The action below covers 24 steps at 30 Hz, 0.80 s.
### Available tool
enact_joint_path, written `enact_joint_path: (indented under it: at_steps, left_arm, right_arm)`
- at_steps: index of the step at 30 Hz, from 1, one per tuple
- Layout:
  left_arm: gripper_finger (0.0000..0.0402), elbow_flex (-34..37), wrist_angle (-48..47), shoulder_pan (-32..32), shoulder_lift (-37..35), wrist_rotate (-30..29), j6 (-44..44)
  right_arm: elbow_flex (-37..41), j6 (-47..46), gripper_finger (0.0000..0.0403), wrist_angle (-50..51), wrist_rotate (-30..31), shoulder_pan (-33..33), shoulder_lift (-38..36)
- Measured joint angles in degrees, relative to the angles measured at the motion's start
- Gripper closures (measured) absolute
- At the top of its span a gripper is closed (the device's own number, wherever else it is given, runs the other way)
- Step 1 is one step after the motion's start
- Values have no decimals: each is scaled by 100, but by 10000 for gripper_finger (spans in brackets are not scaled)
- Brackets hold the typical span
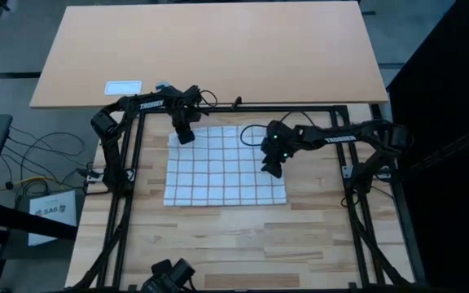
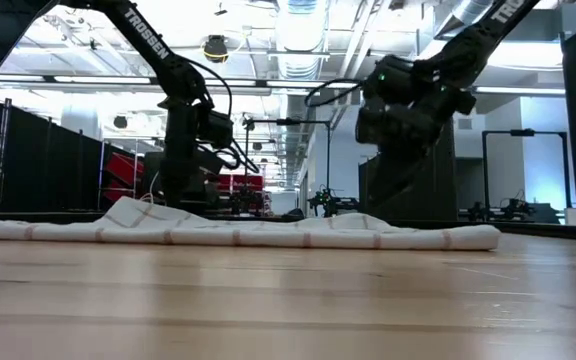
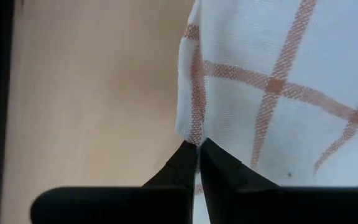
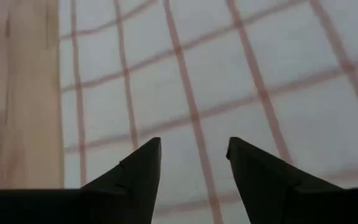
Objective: Roll towel
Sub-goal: Fold the white checkered towel
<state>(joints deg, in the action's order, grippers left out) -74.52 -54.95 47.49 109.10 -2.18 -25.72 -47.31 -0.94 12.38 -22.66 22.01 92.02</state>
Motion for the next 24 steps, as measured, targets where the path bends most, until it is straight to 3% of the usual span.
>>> enact_joint_path:
  at_steps: [9,17,24]
  left_arm:
    - [400,0,48,5,0,69,-76]
    - [400,0,836,172,0,-401,-839]
    - [400,0,1330,284,0,-438,-1303]
  right_arm:
    - [-30,-57,235,-239,-172,-337,980]
    - [-31,97,235,65,-212,-898,1010]
    - [-28,-55,235,127,-211,-1016,1017]
